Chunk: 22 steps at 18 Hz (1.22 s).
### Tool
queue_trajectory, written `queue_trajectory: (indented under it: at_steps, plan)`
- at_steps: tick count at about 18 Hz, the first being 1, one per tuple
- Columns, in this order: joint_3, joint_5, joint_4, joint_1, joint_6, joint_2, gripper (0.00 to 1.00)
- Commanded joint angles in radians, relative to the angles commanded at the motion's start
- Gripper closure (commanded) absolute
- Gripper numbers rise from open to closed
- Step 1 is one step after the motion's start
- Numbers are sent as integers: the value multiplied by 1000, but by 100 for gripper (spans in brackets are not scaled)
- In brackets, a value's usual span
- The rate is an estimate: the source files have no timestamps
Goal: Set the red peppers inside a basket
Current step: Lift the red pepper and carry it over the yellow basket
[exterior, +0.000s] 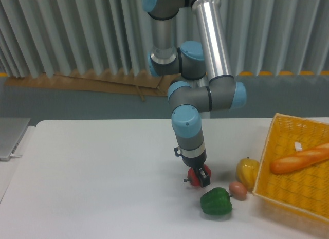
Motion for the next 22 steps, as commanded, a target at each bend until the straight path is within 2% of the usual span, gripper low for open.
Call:
queue_trajectory:
  at_steps: [2, 4, 8, 13, 18, 22]
  plan:
    - [2, -2, -3, 3, 2, 8, 50]
    - [3, 2, -9, 9, 5, 41, 52]
    - [8, 0, -86, 44, 29, 90, 52]
    - [12, -2, -141, 113, 225, 143, 52]
    - [15, -2, -178, 172, 360, 187, 52]
    - [15, -11, -206, 236, 552, 206, 52]
